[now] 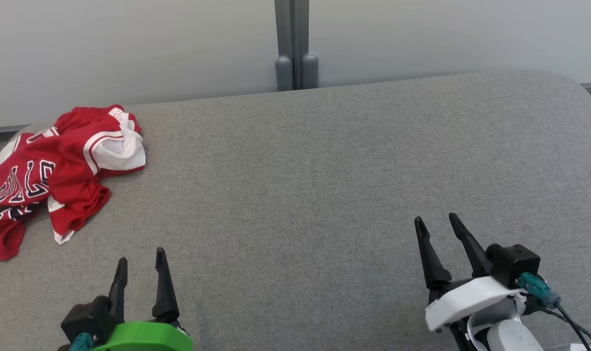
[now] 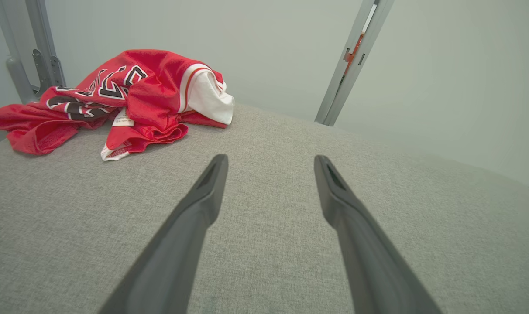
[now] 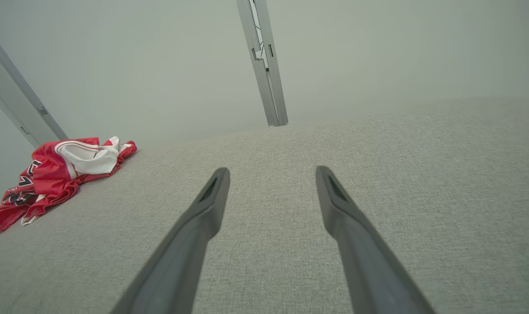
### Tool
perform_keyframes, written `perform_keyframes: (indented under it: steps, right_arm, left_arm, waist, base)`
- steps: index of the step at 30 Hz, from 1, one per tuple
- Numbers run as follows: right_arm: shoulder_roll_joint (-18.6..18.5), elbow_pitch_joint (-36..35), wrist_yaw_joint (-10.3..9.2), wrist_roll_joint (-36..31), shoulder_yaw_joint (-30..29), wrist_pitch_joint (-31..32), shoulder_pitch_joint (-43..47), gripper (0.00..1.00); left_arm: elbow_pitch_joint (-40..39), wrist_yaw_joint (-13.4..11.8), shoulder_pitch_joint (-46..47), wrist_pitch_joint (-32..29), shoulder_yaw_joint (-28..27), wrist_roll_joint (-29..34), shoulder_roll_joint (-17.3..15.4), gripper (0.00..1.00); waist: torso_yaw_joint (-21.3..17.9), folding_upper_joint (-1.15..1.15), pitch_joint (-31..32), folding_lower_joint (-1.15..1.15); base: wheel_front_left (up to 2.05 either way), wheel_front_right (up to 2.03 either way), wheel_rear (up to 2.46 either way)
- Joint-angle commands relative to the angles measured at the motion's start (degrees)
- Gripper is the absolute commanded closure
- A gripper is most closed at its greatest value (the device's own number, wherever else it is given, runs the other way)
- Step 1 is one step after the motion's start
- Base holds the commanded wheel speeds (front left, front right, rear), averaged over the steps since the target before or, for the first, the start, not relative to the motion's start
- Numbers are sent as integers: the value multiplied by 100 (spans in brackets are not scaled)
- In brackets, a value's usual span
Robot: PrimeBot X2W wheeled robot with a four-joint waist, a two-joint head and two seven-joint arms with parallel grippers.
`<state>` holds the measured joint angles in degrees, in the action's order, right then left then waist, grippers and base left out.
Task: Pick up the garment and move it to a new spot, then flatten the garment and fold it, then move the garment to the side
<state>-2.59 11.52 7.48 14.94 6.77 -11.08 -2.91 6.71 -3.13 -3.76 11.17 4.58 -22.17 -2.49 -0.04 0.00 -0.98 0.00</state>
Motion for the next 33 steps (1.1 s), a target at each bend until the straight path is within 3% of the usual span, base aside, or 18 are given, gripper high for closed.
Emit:
perform_keyframes:
  steps: [1, 33]
  right_arm:
    - [-30, -49, 1, -156, 28, -57, 23, 0]
    - [-40, -46, 1, -1607, 259, -405, 63, 0]
  left_arm:
    - [-19, -46, -43, 48, 12, 140, -46, 0]
    - [186, -273, -198, 396, 124, 1174, -57, 0]
  waist:
    - [2, 0, -3, 0]
    - [13, 0, -10, 0]
  base:
    - [0, 0, 0]
    - [0, 0, 0]
